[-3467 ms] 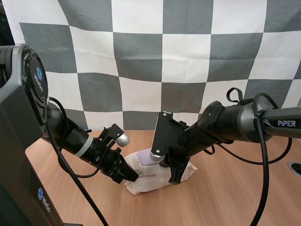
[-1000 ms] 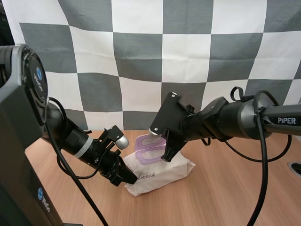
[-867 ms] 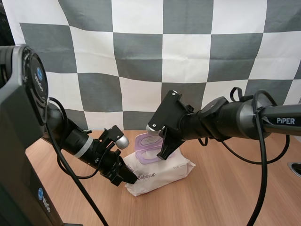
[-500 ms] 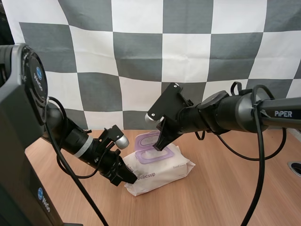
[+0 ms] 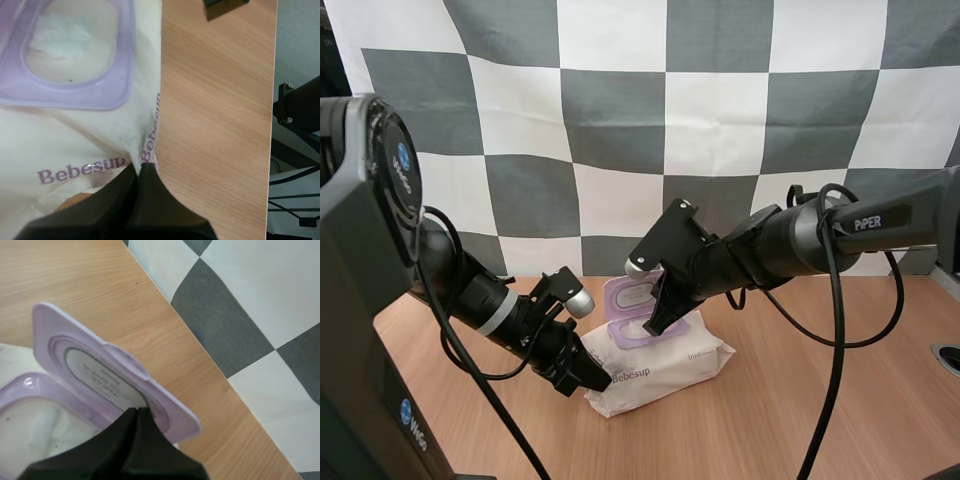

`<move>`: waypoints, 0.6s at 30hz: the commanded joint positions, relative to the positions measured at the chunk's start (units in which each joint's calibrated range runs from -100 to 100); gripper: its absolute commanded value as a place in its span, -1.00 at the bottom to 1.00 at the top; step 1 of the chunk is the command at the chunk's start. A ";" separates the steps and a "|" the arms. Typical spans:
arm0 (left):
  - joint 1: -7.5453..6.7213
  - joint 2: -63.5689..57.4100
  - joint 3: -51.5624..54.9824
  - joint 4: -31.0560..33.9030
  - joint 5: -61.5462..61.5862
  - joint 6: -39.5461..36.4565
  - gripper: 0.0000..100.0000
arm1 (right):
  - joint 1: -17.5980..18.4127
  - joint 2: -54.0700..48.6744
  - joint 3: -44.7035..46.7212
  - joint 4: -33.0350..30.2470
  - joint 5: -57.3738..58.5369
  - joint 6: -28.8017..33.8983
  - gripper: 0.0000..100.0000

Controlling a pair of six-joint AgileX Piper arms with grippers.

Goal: Open the wet wipes lid

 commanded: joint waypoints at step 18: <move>-0.04 -0.07 -0.05 0.08 0.01 -0.79 -1.00 | 1.12 5.40 -5.56 2.22 2.95 -0.01 -1.00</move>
